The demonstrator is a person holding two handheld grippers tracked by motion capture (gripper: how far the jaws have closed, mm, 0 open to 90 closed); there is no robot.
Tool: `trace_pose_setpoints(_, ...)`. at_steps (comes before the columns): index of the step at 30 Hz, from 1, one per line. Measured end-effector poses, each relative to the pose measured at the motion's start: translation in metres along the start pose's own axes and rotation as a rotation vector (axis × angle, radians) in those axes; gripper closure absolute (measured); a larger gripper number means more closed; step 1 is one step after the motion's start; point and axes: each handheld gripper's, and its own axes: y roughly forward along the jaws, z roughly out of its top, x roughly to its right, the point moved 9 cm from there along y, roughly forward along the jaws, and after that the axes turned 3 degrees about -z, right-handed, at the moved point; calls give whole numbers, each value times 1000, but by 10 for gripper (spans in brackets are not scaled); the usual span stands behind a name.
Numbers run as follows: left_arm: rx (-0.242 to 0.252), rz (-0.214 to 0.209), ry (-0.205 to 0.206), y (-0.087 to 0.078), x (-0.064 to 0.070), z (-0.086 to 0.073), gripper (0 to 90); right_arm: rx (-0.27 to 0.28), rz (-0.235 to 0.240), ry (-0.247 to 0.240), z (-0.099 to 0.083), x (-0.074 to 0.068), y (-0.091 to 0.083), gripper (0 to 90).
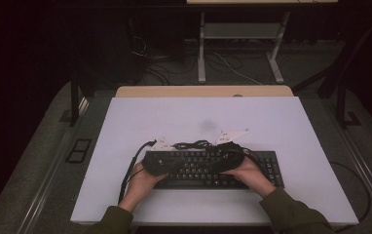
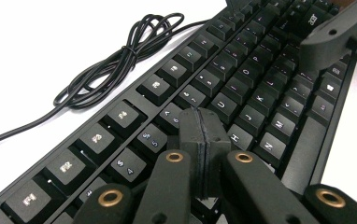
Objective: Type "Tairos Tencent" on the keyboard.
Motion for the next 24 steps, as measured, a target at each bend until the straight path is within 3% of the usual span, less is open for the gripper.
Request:
trace_pose_setpoints(5, 36, -3, -14, -5, 1, 4, 836, 10, -4, 12, 1, 2, 0, 256)
trace_pose_setpoints(8, 45, 0, -9, -8, -1, 5, 759, 12, -8, 22, 0, 3, 0, 189)
trace_pose_setpoints(17, 66, -3, -20, -17, 1, 3, 488, 31, -52, 14, -1, 8, -8, 162)
trace_pose_setpoints(24, 93, 9, -14, -29, -2, 1, 356, 60, -64, 44, -4, 15, -22, 162)
